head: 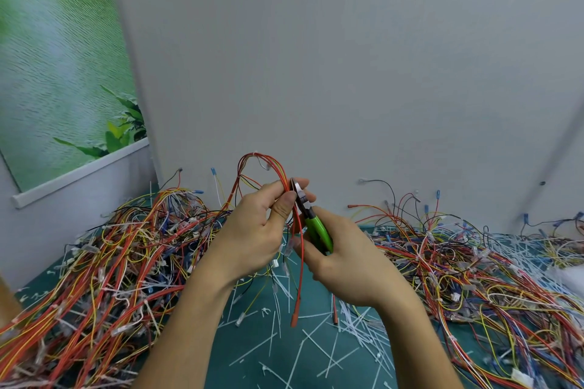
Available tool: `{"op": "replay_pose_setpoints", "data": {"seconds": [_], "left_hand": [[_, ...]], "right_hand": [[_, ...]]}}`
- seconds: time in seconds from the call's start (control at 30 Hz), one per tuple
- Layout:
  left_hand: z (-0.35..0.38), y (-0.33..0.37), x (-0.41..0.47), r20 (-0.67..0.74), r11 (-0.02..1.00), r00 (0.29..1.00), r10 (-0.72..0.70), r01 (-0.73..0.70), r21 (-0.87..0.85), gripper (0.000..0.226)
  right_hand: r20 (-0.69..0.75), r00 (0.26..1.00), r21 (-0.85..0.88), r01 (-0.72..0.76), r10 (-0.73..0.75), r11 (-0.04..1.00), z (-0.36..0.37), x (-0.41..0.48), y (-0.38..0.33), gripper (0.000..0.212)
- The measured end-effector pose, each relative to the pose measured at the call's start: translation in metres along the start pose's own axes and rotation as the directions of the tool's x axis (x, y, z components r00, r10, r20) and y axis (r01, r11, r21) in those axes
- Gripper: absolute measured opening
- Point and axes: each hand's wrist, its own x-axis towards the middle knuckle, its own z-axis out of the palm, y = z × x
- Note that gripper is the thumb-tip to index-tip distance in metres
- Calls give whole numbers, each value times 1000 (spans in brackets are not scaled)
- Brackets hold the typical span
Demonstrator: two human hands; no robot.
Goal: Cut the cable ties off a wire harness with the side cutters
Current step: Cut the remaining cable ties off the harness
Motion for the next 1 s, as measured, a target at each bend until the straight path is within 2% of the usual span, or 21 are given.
{"op": "replay_pose_setpoints", "data": {"seconds": [0.13,0.3,0.5,0.77,1.0], "left_hand": [[1,-1,0,-2,1000,1000,10,-10,-12,31],[0,-1,0,-6,1000,1000,17,-17,-1,32],[1,1,-1,-9,1000,1000,17,-17,16,34],[1,1,-1,0,1000,1000,0,0,4,33],[1,2,-1,1,1000,1000,-14,14,18,31]], "right_hand": [[22,1000,22,-16,16,1000,-1,-1,1,14],[2,1000,-15,3,-3,1000,-3,-1,-2,30],[-10,1000,-20,-10,10,1000,-5,-2,-5,35],[33,999,13,-15,14,1000,-1,-1,-4,13],[19,998,33,-63,62,997,-2,-1,-2,17]]}}
